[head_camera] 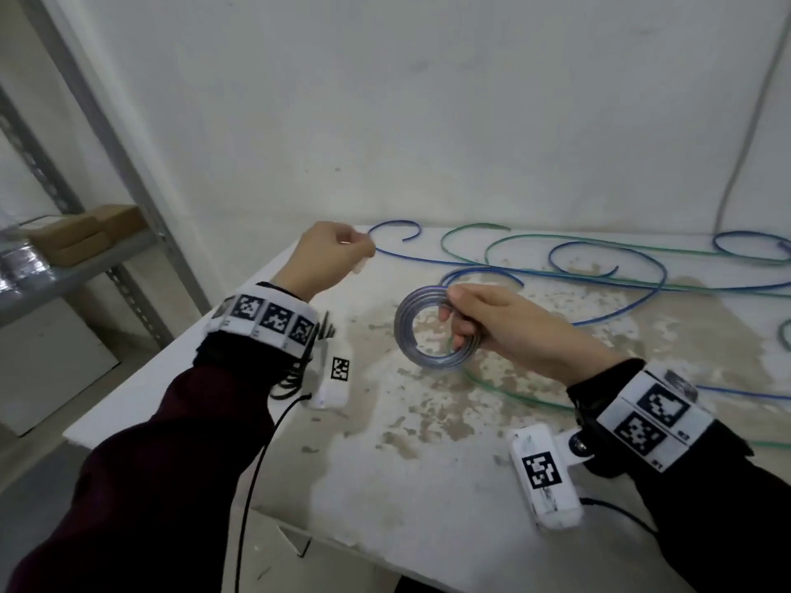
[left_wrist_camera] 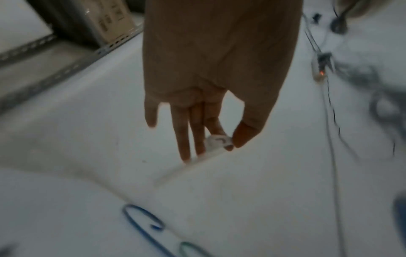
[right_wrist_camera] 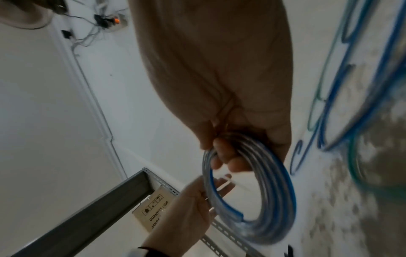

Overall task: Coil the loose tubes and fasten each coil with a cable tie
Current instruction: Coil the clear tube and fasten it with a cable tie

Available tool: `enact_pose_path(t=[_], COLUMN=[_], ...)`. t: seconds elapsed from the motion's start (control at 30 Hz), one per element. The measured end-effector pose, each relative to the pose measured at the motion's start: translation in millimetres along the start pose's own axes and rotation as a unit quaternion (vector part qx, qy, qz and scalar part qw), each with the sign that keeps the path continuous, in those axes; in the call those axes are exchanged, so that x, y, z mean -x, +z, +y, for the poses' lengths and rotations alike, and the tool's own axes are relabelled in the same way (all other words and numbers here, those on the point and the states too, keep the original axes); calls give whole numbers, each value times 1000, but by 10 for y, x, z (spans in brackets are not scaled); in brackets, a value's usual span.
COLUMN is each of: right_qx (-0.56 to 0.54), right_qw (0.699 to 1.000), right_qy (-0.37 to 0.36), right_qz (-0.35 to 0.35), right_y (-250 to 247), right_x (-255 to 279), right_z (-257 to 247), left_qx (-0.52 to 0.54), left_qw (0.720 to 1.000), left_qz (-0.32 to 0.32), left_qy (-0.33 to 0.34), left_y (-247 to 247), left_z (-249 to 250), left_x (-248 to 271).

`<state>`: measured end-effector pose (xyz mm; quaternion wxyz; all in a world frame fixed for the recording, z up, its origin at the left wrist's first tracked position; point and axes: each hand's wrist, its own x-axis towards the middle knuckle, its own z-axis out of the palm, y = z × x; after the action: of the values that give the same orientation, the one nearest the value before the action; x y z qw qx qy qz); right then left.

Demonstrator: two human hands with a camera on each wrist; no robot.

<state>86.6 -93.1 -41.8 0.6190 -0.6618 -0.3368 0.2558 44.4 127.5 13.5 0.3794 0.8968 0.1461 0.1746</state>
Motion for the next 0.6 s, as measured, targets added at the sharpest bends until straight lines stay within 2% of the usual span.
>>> enact_pose_path(t=[0.07, 0.13, 0.23, 0.33, 0.4, 0.47, 0.53, 0.6], right_qx=[82, 144, 212, 250, 259, 256, 247, 236], right_qw=[996, 987, 974, 964, 961, 961, 964, 968], right_qy=[-26, -53, -79, -87, -89, -85, -81, -75], right_qz=[-38, -51, -19, 24, 40, 57, 55, 34], right_y=[-181, -341, -631, -959, -1128, -1265, -1372, -1456], right_x=[79, 146, 234, 337, 399, 460, 523, 589], right_z=[-96, -185, -275, -347, -380, -405, -429, -457], left_qx=[147, 230, 293, 361, 393, 395, 376, 389], left_qw=[988, 968, 943, 916, 903, 905, 917, 915], left_qz=[-51, -93, -147, -174, -174, -159, -121, -72], left_qy=[23, 38, 63, 21, 2, 16, 52, 73], left_y=[179, 380, 669, 855, 957, 1082, 1204, 1296], left_z=[260, 493, 774, 1008, 1159, 1290, 1389, 1466], left_x=[63, 133, 222, 293, 308, 321, 324, 294])
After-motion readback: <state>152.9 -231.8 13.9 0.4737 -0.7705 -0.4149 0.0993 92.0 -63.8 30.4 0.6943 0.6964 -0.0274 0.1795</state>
